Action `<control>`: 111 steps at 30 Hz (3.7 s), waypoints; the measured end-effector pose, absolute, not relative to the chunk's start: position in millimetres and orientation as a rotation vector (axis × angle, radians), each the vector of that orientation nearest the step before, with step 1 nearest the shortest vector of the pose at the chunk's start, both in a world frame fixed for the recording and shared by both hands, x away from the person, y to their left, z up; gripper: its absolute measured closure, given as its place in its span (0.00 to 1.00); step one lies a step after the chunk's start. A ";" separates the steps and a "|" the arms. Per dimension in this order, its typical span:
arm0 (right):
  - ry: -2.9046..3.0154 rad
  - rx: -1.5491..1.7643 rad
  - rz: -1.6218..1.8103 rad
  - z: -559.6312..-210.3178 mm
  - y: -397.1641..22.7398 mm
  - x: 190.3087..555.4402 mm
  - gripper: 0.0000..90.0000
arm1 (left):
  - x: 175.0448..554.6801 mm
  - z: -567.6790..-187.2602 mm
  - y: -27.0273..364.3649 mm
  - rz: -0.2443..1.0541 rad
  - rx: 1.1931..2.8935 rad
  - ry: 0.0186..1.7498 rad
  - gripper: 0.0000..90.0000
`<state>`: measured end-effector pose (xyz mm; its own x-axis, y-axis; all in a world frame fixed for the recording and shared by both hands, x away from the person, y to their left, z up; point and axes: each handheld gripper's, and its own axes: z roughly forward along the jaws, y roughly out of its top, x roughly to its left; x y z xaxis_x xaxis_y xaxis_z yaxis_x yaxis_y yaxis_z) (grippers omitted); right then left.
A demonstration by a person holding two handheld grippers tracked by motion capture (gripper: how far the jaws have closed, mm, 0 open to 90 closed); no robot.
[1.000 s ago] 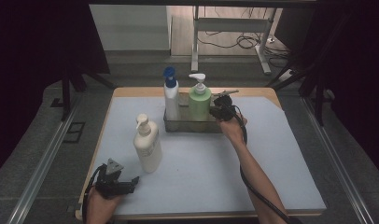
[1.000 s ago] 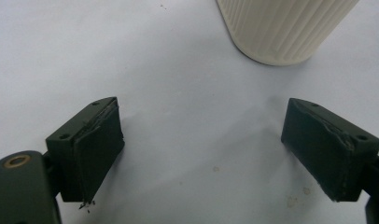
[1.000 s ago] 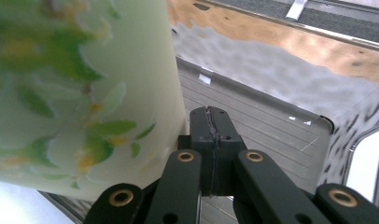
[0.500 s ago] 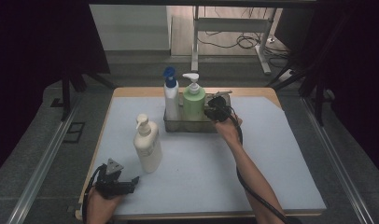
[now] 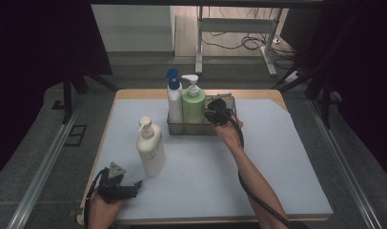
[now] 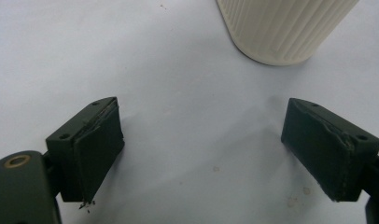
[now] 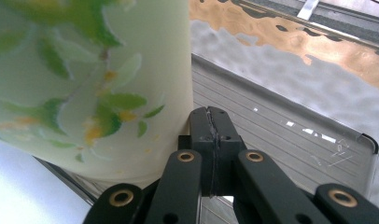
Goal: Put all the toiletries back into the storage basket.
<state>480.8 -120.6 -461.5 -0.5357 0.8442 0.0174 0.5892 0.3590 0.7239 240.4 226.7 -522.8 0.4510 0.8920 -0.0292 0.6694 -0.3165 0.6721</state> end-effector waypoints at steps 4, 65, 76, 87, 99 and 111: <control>2.266 1.261 0.987 -461.6 -120.7 480.3 0.99 | 240.4 -522.8 226.7 0.467 2.086 1.300 0.14; 2.384 0.942 1.157 -415.1 -170.5 383.7 0.11 | 240.4 -522.8 226.6 0.468 2.087 1.301 0.14; 2.379 0.922 1.143 -413.5 -190.9 356.9 0.00 | 240.5 -522.8 226.5 0.466 2.086 1.302 0.14; 2.385 0.975 1.126 -428.9 -214.7 329.7 0.00 | 240.4 -522.7 226.5 0.467 2.087 1.301 0.14; 2.366 1.012 1.114 -458.2 -237.9 302.2 0.00 | 240.5 -522.6 226.3 0.466 2.087 1.303 0.14; 2.348 1.102 1.113 -495.2 -256.4 288.5 0.00 | 240.7 -521.9 226.4 0.465 2.084 1.305 0.14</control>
<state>288.5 -256.4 -495.2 -0.6520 0.7572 0.0393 0.5096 0.3993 0.7621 240.7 226.4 -521.9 0.4477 0.8936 -0.0318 0.6717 -0.3127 0.6716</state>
